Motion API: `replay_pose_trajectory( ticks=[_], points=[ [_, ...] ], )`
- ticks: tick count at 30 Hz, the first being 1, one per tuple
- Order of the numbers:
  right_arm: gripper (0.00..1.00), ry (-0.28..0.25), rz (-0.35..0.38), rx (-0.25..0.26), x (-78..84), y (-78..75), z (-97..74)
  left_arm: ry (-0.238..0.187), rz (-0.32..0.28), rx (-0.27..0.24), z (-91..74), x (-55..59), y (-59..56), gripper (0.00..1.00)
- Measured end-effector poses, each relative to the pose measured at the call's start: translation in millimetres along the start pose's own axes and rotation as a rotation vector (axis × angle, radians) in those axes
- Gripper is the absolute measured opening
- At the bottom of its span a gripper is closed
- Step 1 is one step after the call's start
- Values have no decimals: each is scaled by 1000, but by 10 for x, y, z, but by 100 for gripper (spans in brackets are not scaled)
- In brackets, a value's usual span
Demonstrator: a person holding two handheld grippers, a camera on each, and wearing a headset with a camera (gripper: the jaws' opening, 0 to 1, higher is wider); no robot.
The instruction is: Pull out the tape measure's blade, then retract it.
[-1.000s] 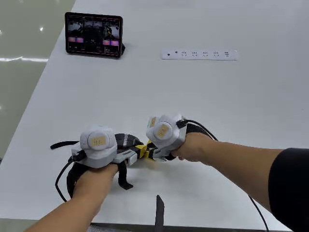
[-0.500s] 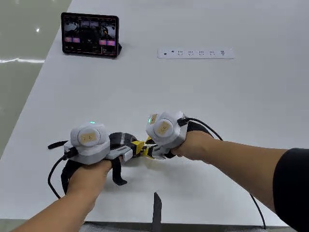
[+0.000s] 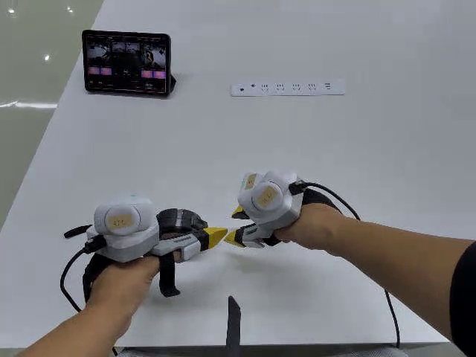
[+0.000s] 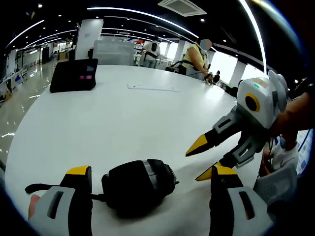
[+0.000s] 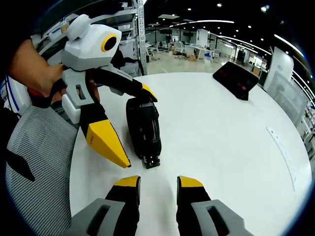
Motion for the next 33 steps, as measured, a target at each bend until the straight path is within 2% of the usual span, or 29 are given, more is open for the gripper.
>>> replay_pose_trajectory(
  ticks=[6,9,17,22,24,27,28,30,33],
  points=[
    [32,-27,62,31,31,4,-159,11,-2,35,-34,-4,13,99],
    [32,-39,67,49,59,9,-260,20,-4,57,-69,-2,19,99],
    [43,-77,110,85,131,34,-554,49,1,85,-199,35,71,99],
    [52,-88,144,127,197,4,-733,38,8,120,-285,23,99,99],
    [53,-102,135,136,233,-9,-799,39,-5,131,-321,6,113,99],
    [55,-113,136,155,283,-21,-896,30,10,132,-380,-30,139,99],
    [55,-115,136,159,299,-21,-924,6,30,141,-388,-53,151,99],
    [57,-120,142,164,337,-15,-983,25,34,139,-411,-46,179,99],
    [59,-117,159,174,416,0,-1072,29,60,155,-451,-45,213,99]
  ],
)
Point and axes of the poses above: the centre of the closed fingertips' face, and the gripper's own axes: z roughly forward along the fingers, y roughly to its left, x roughly out of its underside, the point moved 8 cm from there along -z, roughly backward along the fingers, and after that the axes turned 10 degrees about -y, right-handed, at the moved point
